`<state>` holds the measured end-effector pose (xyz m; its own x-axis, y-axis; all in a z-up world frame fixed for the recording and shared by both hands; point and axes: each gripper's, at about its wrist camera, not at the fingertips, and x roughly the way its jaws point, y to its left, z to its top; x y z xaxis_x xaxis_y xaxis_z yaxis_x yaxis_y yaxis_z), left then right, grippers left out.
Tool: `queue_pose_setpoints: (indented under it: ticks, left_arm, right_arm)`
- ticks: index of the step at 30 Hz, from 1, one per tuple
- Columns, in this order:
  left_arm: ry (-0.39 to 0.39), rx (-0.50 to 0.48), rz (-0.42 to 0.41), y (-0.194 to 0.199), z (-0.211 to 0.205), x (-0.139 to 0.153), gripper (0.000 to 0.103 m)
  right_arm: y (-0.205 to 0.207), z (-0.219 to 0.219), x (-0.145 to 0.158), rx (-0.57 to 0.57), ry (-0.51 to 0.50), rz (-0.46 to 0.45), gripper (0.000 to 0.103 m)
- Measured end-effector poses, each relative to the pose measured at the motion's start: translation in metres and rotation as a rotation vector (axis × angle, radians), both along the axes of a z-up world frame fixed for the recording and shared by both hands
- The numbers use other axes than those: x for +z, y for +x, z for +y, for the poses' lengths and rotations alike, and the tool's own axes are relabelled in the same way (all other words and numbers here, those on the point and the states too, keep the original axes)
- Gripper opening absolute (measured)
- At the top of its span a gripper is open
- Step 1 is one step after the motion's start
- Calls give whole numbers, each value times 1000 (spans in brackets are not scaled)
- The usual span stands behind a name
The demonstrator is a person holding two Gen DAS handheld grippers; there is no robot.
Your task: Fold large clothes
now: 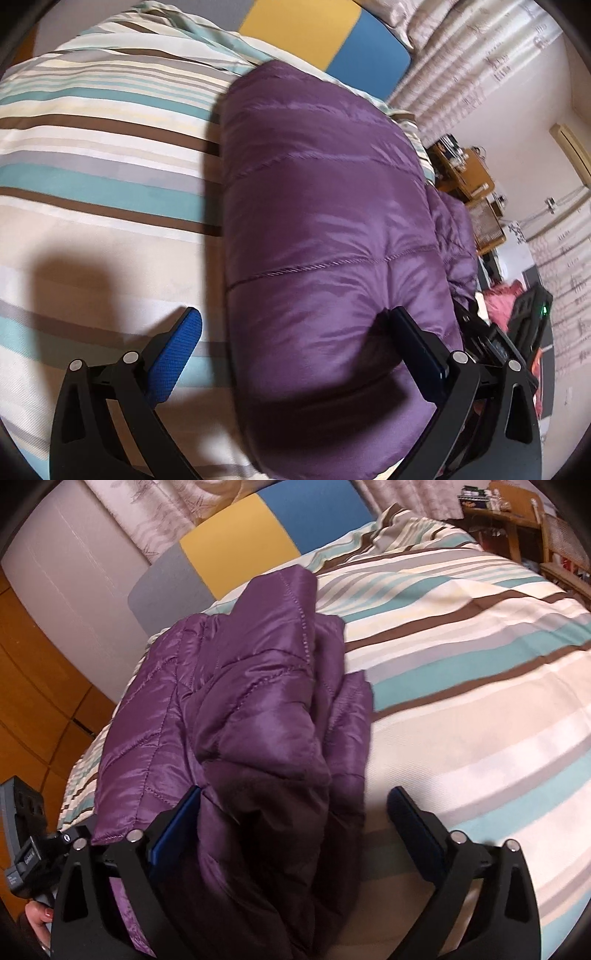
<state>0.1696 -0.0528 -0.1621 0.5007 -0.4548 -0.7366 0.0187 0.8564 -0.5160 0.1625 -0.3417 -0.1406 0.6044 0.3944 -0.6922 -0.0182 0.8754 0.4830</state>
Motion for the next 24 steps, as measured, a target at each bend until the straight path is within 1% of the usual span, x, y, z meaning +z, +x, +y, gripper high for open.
queue_pose_setpoints:
  ticks: [1,3,4,5,6,7,8,9,11,12,14,18,21,24]
  left_arm:
    - [2,-22,2,1,-5,-1,100]
    - [29,-67,-2,2,-16,-1,100]
    - [45,-93,-11,2,-23,0,100]
    - [78,-114,-25,0,-30,3,98]
    - [128,-132,-53,-3,-38,8,96]
    - [146,-138,-66,-5,-42,10,95]
    - [158,-138,-82,-7,-44,12,90]
    - [162,-137,-92,-8,-45,14,85]
    - [193,-145,-125,-12,-48,18,78]
    - [212,-152,-144,-14,-49,21,74]
    - [253,-167,-194,-20,-54,30,69]
    - [312,-173,-289,-32,-55,49,62]
    - [346,-152,-355,-40,-47,59,60]
    - [361,-118,-393,-48,-33,65,60]
  right_arm:
    - [3,1,0,23,30,-2,84]
    - [6,2,-2,25,53,6,81]
    - [7,4,-2,28,60,6,76]
    - [7,5,-2,31,73,4,71]
    - [7,5,-2,29,84,2,69]
    - [5,5,-2,25,92,-2,65]
    - [2,6,-1,26,93,-13,61]
    - [0,6,0,27,93,-23,60]
    - [-6,6,3,26,102,-47,55]
    - [-9,7,5,26,110,-62,54]
    - [-13,11,10,29,115,-92,54]
    - [-20,24,22,51,110,-147,52]
    - [-19,38,27,73,123,-169,51]
    - [-17,53,28,95,142,-182,50]
